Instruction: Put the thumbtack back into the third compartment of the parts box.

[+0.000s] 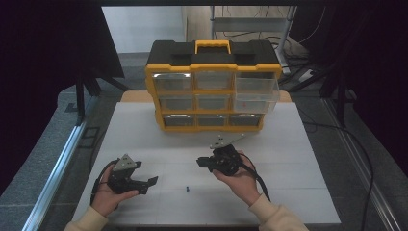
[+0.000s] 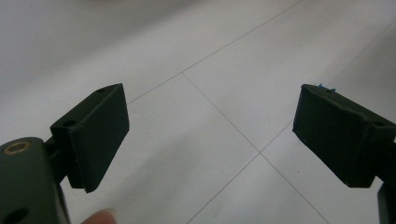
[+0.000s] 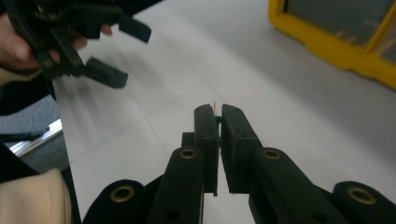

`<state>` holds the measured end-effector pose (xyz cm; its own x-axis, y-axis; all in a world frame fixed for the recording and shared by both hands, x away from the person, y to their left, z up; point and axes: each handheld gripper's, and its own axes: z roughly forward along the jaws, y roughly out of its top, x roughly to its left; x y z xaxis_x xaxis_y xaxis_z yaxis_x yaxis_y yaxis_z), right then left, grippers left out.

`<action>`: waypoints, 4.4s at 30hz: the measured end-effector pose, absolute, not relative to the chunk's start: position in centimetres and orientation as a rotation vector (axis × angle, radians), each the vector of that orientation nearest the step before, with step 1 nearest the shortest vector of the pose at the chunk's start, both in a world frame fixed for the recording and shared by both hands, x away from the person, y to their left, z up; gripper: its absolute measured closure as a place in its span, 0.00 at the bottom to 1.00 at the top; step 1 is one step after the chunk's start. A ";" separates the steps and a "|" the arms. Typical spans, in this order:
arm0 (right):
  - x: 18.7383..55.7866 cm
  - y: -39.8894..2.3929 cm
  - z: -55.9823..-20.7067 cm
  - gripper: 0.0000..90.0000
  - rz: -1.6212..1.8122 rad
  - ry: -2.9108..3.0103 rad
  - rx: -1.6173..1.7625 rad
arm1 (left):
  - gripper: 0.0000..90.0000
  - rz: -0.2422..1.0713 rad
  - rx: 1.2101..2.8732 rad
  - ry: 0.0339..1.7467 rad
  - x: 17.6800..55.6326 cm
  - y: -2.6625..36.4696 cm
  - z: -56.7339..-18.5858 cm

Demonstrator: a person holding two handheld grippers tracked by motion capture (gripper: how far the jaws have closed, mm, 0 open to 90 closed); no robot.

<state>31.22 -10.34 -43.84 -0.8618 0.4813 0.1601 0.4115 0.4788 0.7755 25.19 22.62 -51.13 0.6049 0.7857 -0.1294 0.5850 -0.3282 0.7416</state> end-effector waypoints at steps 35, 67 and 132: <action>31.0 -14.5 -33.1 0.95 1.600 2.318 0.781 | 0.12 0.328 2.039 1.070 25.1 22.4 -50.9; 35.6 -17.3 -26.3 0.95 1.504 2.143 0.871 | 0.12 0.326 2.032 1.058 24.8 22.4 -50.7; 32.5 -11.4 -34.9 0.38 1.494 2.417 0.695 | 0.12 0.329 2.033 1.065 24.9 22.5 -50.8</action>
<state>32.45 -11.42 -34.89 -0.8652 0.4974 0.0625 0.2784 0.3730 0.8851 24.92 22.49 -50.79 0.6119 0.7806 -0.1276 0.5724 -0.3257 0.7525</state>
